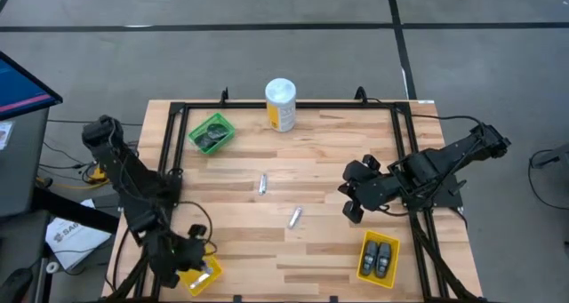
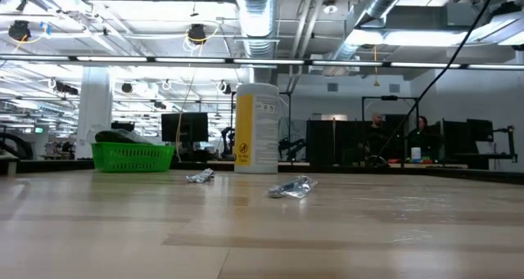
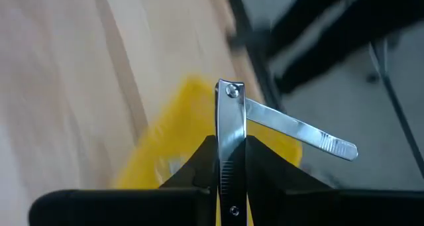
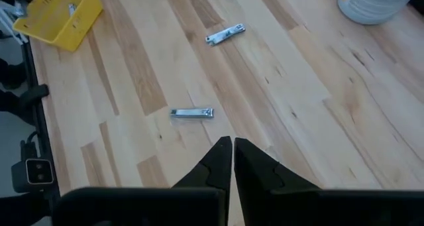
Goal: Pick & Place Travel size toiletries
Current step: Put the nail cutter into the left yellow bin
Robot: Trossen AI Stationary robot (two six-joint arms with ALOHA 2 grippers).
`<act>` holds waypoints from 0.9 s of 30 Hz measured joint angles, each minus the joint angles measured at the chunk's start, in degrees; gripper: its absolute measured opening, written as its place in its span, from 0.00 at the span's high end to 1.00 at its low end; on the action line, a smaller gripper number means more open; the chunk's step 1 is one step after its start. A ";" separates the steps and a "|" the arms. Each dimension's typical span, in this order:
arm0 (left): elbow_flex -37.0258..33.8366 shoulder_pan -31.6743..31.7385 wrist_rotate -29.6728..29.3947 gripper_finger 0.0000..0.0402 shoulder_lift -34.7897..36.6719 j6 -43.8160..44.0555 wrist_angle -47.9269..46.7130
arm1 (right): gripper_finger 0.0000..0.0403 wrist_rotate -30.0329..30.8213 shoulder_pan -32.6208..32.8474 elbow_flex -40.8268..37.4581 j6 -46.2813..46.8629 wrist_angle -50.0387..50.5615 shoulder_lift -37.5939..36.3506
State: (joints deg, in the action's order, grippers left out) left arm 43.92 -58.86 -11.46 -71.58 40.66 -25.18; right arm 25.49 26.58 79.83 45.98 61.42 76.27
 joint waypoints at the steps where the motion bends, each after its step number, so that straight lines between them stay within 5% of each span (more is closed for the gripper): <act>1: -0.64 -0.42 1.82 0.91 -0.79 0.44 -0.16 | 0.97 -0.02 -0.25 0.02 0.02 -0.23 0.00; 6: -2.61 -2.93 7.46 0.90 -4.21 0.32 0.00 | 0.97 -0.11 -0.51 0.00 0.00 -0.43 0.00; 22: -4.61 -0.36 6.72 0.89 -4.49 -1.38 -0.58 | 0.97 -0.13 -0.49 0.00 0.07 -0.63 0.00; 27: -4.61 1.07 6.48 0.80 -4.49 -1.66 -0.72 | 0.97 -0.15 -0.49 0.00 0.07 -0.63 0.00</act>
State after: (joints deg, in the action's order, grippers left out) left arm 39.31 -57.79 -4.97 -76.07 39.00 -25.90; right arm 25.35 26.09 79.83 46.04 60.80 76.27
